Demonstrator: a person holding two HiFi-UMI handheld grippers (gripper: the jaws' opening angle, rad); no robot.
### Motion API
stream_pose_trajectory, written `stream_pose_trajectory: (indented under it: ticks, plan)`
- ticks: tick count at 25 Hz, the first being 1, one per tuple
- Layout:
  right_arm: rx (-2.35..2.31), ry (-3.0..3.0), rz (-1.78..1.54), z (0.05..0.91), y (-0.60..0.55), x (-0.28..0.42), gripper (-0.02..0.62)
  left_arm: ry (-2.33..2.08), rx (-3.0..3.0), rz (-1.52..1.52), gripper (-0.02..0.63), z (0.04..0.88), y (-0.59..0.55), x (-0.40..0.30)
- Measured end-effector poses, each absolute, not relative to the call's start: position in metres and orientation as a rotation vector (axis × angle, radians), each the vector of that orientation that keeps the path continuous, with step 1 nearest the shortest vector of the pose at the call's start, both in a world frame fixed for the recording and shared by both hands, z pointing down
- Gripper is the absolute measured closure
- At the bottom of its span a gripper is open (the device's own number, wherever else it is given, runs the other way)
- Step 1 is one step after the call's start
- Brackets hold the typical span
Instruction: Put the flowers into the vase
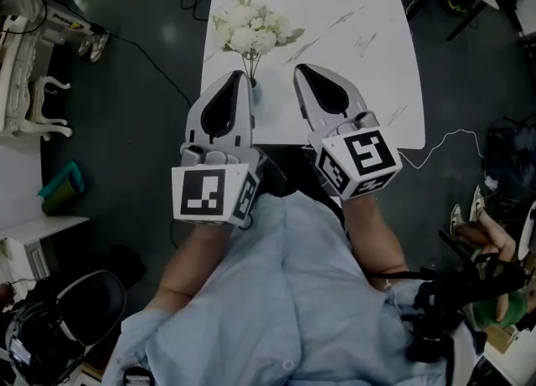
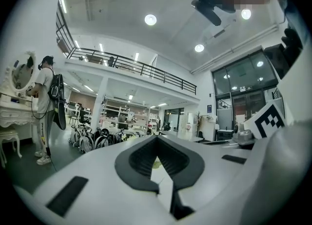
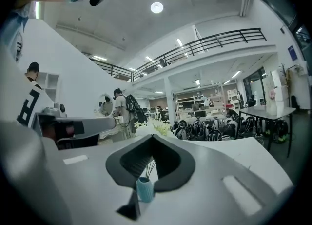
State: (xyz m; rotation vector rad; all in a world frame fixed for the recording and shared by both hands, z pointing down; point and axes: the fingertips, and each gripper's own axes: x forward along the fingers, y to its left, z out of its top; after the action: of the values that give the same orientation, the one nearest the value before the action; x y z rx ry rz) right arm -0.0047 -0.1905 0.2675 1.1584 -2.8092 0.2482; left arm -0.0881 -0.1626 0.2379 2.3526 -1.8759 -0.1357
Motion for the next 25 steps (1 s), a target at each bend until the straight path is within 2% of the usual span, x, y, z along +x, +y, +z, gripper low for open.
stream_pose_trajectory:
  ticks: [25]
  plan:
    - [1.139,-2.832,0.248,0.2634,-0.1893,-0.0059,0.595,-1.868,2.354,-0.141,0.601,0.2385,-0.1616,-0.0866]
